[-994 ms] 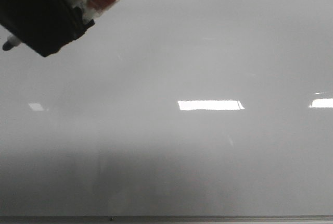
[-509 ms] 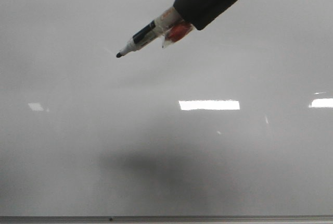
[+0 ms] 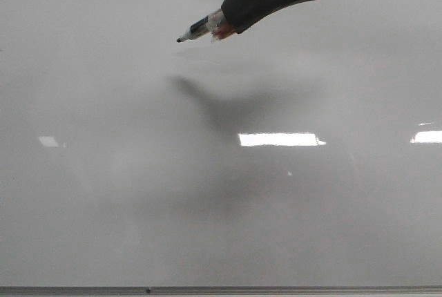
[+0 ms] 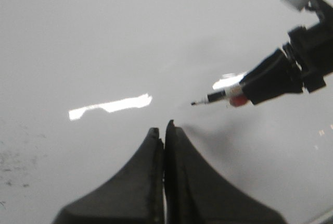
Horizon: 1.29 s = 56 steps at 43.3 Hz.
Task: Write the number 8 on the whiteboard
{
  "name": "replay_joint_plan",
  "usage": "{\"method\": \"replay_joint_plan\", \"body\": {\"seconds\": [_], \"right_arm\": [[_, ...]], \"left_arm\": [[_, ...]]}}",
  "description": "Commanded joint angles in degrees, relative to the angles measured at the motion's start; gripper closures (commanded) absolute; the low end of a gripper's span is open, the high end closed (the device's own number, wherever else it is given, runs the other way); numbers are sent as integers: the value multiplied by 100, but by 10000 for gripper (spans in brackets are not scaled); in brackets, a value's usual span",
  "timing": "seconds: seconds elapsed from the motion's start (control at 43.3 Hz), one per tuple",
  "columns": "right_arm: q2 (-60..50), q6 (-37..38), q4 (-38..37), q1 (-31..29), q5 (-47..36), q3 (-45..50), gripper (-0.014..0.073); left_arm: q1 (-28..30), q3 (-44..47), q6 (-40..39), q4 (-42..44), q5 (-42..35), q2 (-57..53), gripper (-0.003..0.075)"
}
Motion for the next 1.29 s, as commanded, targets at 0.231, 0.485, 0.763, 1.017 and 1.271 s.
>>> {"method": "replay_joint_plan", "body": {"seconds": [0.231, 0.485, 0.763, 1.017, 1.271], "right_arm": [[434, -67, 248, 45, -729, -204, 660], [1186, -67, 140, 205, 72, -661, 660], [936, -67, 140, -121, -379, 137, 651], [941, -67, 182, -110, -421, 801, 651], [1602, -67, 432, 497, -662, 339, 651]], "left_arm": [[17, 74, -53, -296, -591, -484, 739], [17, 74, -53, -296, -591, -484, 739], [17, 84, -53, -296, -591, -484, 739], [17, 84, -53, -296, -591, -484, 739], [17, 84, -53, -296, -569, -484, 739]]}}
